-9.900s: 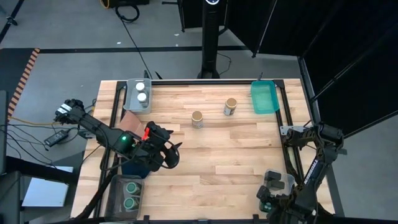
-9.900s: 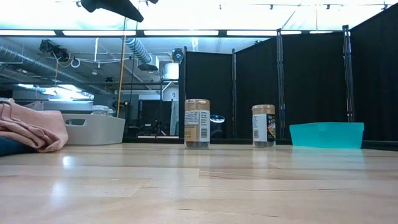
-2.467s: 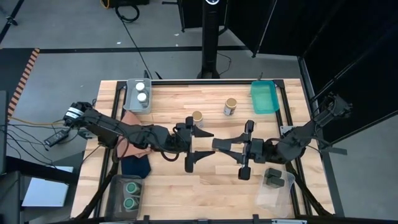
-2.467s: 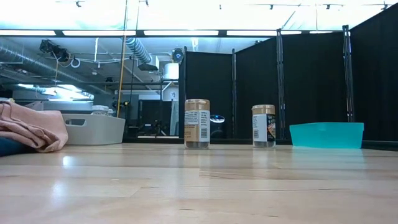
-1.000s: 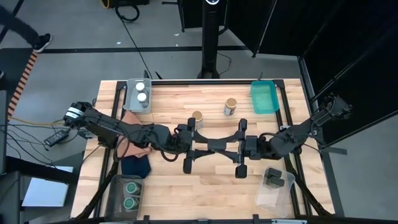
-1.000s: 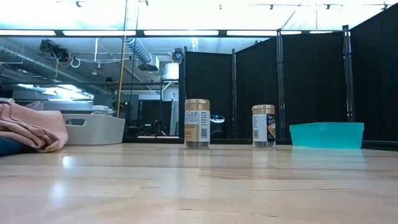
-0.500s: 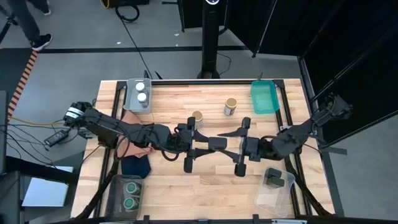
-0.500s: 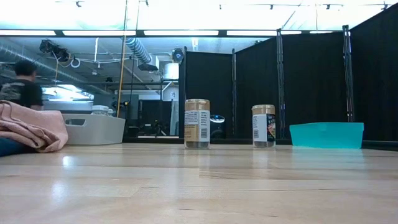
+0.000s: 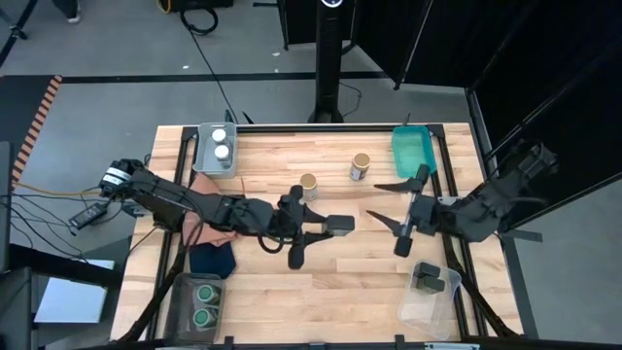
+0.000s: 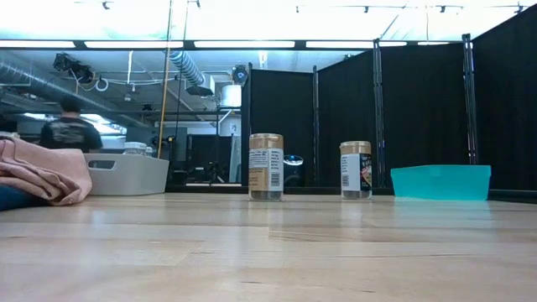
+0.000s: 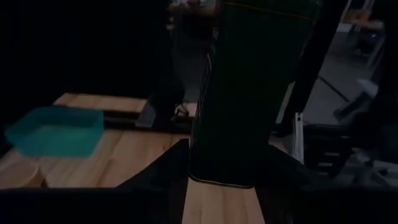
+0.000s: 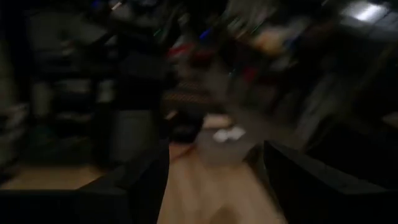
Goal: Sort spices by type
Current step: Put the black spice can into the transparent bin
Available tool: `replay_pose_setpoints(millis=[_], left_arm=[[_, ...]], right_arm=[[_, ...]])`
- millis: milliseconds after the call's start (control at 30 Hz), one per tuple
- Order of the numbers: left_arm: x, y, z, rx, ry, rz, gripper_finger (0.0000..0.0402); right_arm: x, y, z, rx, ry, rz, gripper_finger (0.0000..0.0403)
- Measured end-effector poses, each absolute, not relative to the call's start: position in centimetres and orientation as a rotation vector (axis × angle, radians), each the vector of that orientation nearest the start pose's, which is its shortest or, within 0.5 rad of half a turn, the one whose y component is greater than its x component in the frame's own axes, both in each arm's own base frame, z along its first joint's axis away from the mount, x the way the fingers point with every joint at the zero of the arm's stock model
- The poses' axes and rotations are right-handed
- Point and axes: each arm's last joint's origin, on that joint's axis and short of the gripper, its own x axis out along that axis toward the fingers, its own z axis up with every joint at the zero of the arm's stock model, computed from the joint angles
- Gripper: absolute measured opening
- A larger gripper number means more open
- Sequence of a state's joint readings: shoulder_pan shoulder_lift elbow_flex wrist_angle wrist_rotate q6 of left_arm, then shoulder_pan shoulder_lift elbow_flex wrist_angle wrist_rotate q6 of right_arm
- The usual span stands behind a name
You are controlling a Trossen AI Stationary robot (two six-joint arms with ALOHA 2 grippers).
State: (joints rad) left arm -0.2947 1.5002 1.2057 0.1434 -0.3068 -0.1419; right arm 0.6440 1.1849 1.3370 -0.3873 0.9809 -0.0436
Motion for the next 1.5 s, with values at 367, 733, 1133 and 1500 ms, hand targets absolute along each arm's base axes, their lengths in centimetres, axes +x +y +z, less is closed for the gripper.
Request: replay_pose_setpoints(millis=[367,733,1133,1500], left_arm=[[33.1,-9.1,32.2,-0.119,0.312,0.067,0.0152],[32.8,-9.0,31.4,-0.136,0.398,0.088,0.0152],[32.7,-8.9,31.2,-0.134,0.414,0.091,0.0152],[32.7,-8.9,31.2,-0.131,0.414,0.091,0.0152]], right_arm=[[24.3,12.6,41.3,-0.138,0.692,-0.046,0.0266],[28.1,14.4,40.3,-0.331,0.748,0.013,0.0287],[28.8,11.9,41.1,-0.257,0.722,-0.056,0.029],[30.0,10.8,40.7,-0.225,0.73,-0.041,0.0287]])
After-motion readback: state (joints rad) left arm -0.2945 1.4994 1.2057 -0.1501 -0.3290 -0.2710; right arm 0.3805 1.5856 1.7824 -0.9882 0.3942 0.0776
